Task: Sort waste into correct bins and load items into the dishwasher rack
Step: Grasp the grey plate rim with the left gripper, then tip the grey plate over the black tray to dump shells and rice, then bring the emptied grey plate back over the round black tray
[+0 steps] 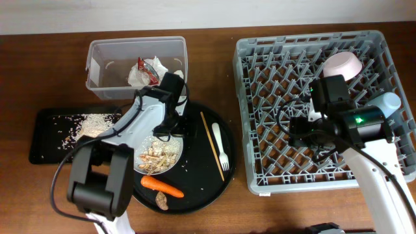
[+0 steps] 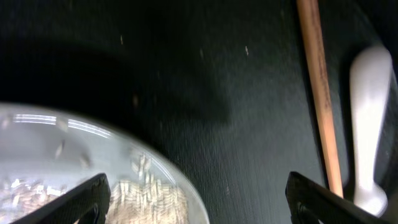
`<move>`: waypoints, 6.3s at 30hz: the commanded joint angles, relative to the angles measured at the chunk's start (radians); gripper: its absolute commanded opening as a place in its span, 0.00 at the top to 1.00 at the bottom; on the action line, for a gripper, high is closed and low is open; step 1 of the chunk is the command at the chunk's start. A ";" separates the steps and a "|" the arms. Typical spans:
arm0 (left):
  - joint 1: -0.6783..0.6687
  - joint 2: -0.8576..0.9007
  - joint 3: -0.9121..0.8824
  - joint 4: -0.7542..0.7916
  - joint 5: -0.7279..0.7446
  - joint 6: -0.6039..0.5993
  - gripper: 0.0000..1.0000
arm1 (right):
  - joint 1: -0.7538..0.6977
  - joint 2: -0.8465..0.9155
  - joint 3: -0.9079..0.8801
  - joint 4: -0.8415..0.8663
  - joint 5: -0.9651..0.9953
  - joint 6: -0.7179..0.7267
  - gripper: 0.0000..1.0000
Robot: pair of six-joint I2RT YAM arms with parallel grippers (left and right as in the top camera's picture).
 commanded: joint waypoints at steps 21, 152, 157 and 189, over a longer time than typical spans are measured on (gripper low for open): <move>-0.087 0.094 0.003 0.012 -0.087 -0.025 0.71 | -0.003 -0.007 0.014 -0.001 0.016 0.002 0.29; 0.715 -0.323 0.219 -0.361 0.731 0.450 1.00 | -0.003 -0.007 0.013 -0.040 0.019 0.002 0.30; 0.330 -0.359 0.217 -0.457 0.467 0.441 1.00 | -0.003 -0.007 0.013 -0.040 0.019 0.002 0.29; 0.138 -0.177 0.209 -0.565 -0.187 -0.234 0.21 | -0.003 -0.007 0.013 -0.072 0.020 0.002 0.27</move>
